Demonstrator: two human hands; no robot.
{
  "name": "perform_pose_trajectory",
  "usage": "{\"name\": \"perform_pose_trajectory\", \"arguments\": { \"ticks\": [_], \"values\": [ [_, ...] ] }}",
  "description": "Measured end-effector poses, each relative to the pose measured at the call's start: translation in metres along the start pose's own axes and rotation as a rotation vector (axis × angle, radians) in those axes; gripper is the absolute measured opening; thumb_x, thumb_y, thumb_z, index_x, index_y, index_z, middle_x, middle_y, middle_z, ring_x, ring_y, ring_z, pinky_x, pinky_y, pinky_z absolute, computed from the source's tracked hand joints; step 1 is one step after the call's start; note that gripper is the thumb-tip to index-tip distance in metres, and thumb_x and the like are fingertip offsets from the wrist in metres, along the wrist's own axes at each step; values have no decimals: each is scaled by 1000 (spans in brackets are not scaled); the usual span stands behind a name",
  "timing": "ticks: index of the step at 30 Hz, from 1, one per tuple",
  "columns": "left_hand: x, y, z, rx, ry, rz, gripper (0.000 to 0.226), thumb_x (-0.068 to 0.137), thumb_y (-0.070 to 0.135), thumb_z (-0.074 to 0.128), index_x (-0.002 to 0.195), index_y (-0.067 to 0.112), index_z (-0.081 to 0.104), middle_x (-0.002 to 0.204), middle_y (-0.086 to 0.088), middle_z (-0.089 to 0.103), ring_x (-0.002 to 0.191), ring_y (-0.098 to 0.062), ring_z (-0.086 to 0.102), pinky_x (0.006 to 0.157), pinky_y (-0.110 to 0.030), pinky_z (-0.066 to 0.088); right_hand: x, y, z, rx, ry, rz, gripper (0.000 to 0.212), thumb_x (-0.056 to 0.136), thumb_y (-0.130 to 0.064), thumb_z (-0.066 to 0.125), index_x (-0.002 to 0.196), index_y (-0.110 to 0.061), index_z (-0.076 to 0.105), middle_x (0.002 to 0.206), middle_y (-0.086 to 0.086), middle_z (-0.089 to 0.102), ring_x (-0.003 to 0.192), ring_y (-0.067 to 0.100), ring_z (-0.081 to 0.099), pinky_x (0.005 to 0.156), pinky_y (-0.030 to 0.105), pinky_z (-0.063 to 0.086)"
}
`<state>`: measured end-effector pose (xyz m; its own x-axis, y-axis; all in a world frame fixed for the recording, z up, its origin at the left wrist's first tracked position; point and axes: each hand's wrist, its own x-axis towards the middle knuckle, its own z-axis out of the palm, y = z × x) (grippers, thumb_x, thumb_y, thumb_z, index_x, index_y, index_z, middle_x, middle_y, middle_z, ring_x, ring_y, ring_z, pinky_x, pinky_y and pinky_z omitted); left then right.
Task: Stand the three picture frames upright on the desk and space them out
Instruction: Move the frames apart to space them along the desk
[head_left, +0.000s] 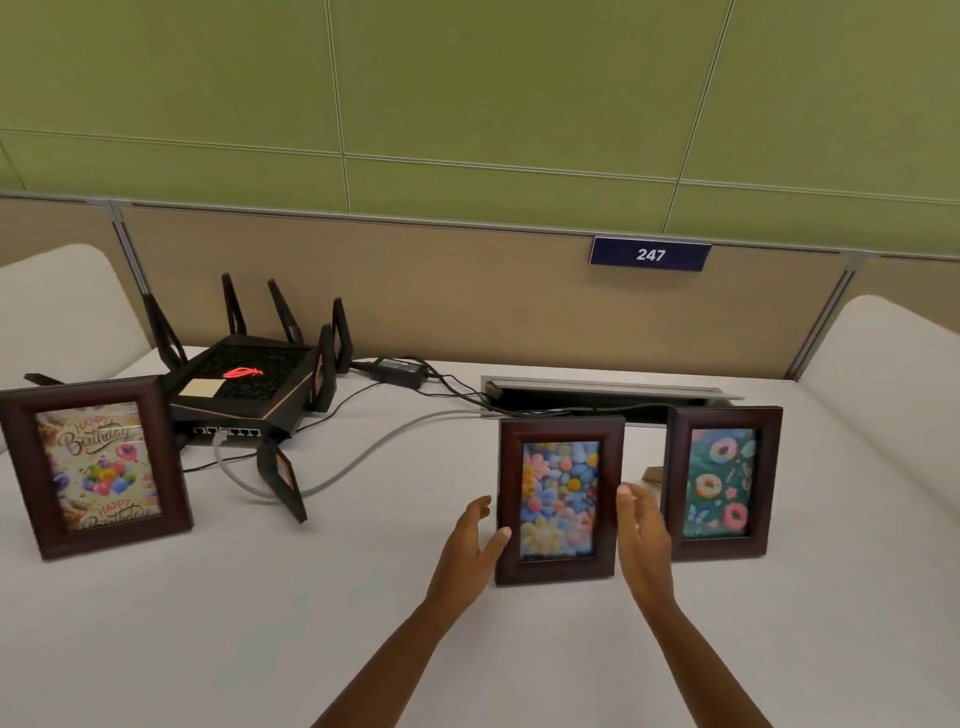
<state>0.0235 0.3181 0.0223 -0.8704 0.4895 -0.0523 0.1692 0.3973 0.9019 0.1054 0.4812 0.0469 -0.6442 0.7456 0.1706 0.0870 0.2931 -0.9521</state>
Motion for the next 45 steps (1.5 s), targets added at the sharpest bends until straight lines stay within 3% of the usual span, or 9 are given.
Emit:
{"name": "perform_pose_trajectory", "arguments": {
  "ticks": [3, 10, 13, 18, 26, 31, 33, 37, 45],
  "values": [
    [5, -2, 8, -72, 1, -56, 50, 90, 20, 55, 136, 12, 35, 142, -8, 44, 129, -21, 43, 101, -32, 43, 13, 9, 0, 76, -241, 181, 39, 94, -33, 33, 114, -5, 51, 109, 14, 61, 95, 24, 57, 70, 24, 47],
    [6, -2, 15, -150, -58, -116, 43, 90, 9, 53, 132, 5, 42, 133, -13, 54, 119, -23, 54, 90, -25, 50, 42, 25, -8, 206, -651, 466, 34, 91, -42, 34, 110, -20, 52, 109, 5, 61, 104, 25, 59, 96, 43, 45],
    [6, -9, 17, -153, -54, -121, 42, 91, 11, 53, 131, 4, 43, 130, -11, 57, 110, -18, 56, 75, -11, 51, 48, 23, -8, 219, -742, 464, 19, 88, -35, 44, 98, -25, 56, 102, -2, 66, 95, 16, 63, 82, 32, 52],
    [10, -13, 17, -189, -34, -119, 42, 90, 6, 52, 131, 2, 43, 115, -2, 56, 105, -16, 55, 70, -7, 51, 54, 19, 0, 311, -772, 496, 18, 85, -27, 50, 101, -25, 57, 102, -3, 68, 93, 15, 66, 71, 24, 58],
    [41, -14, 2, -178, 51, -108, 41, 90, 6, 52, 129, 1, 44, 121, -9, 57, 104, -17, 55, 70, -10, 52, 73, 10, 23, 298, -789, 463, 10, 88, -25, 47, 93, -27, 56, 97, -5, 66, 89, 13, 64, 68, 22, 57],
    [76, -6, -15, -185, 100, -104, 40, 89, 4, 53, 128, -2, 45, 126, -17, 57, 108, -24, 56, 95, -36, 48, 101, 1, 46, 283, -812, 432, 11, 89, -25, 47, 97, -25, 55, 96, -6, 65, 87, 12, 64, 66, 21, 56],
    [90, -6, -21, -194, 114, -109, 39, 89, 4, 53, 127, -3, 45, 128, -19, 56, 114, -32, 56, 98, -41, 48, 112, -2, 56, 276, -828, 413, 9, 90, -25, 46, 94, -26, 54, 96, -6, 64, 88, 12, 63, 68, 22, 56],
    [113, -5, -26, -177, 138, -119, 39, 90, 6, 53, 127, -3, 45, 129, -19, 56, 118, -33, 54, 100, -43, 47, 135, 1, 72, 266, -811, 395, 16, 90, -24, 47, 105, -21, 51, 112, 6, 59, 101, 24, 59, 97, 43, 45],
    [137, -5, -20, -116, 152, -163, 41, 91, 12, 52, 129, 0, 44, 131, -16, 55, 119, -31, 54, 98, -39, 47, 160, 11, 87, 252, -796, 423, 7, 89, -24, 48, 95, -26, 52, 109, 3, 58, 90, 16, 60, 96, 42, 43]
  ]
}}
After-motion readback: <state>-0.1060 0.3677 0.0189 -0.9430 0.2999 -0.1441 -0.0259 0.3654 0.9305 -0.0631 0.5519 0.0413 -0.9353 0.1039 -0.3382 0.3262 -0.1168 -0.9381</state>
